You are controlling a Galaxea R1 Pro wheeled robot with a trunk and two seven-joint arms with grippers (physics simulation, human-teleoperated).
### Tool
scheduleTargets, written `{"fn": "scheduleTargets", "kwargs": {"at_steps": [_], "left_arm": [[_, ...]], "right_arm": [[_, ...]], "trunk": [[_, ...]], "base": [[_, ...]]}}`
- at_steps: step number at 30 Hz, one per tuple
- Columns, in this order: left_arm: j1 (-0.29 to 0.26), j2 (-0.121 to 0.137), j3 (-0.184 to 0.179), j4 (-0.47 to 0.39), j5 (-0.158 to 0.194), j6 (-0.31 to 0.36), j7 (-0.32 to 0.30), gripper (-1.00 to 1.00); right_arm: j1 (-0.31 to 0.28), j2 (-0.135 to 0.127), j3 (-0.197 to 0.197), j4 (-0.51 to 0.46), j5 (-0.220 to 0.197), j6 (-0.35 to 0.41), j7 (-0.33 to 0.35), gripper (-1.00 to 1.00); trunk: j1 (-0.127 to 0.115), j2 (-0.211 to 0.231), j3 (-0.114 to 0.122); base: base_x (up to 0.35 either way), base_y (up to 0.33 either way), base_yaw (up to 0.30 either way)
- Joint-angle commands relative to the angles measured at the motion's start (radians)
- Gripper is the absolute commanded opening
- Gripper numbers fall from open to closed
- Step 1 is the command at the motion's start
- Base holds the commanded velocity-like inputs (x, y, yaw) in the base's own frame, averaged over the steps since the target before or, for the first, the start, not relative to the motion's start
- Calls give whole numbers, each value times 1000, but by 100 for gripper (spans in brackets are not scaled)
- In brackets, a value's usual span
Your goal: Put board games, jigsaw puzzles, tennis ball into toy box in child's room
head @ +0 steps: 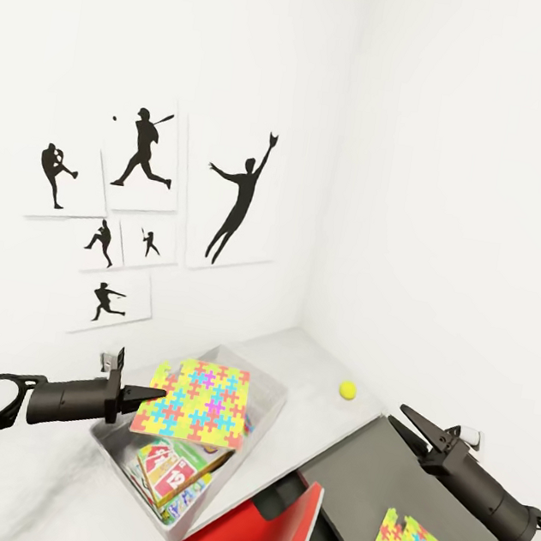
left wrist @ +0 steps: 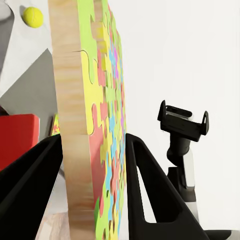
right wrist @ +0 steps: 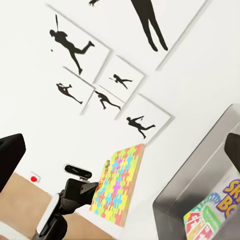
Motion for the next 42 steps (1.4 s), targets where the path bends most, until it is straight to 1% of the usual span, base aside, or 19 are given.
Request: {"fn": "scheduleTargets", "kwargs": {"at_steps": [1, 24, 34, 36, 38, 40, 41, 42], "left_arm": [[-1, 1, -2, 1, -7, 0, -10, -100], [-1, 1, -3, 1, -8, 0, -10, -100], [-1, -2, 3, 4, -20, -6, 7, -100], [-1, -8, 3, 8, -32, -10, 20, -100], [-1, -21, 4, 10, -51, -17, 38, -100], [-1, -49, 4, 12, -81, -25, 68, -100], [-1, -57, 4, 12, -89, -26, 77, -100], [-1, -79, 4, 13, -104, -27, 96, -100]], "right_arm": [[0, 0, -2, 0, 1, 4, 3, 100], [0, 1, -1, 0, 3, 4, 3, 100], [0, 1, -2, 2, 3, 4, 3, 100], [0, 1, -2, 2, 3, 4, 3, 100], [0, 0, -4, 2, 2, 1, 3, 100], [0, 0, -7, 2, 3, -1, 4, 100], [0, 0, -7, 2, 3, -1, 4, 100], [0, 0, -8, 2, 3, -1, 4, 100]], "trunk": [[1, -1, 0], [1, -1, 0], [1, -1, 0], [1, -1, 0], [1, -1, 0], [1, -1, 0], [1, -1, 0], [1, -1, 0]], "base": [[132, 2, 154], [32, 0, 17], [0, 0, 0], [0, 0, 0], [0, 0, 0], [0, 0, 0], [0, 0, 0], [0, 0, 0]]}}
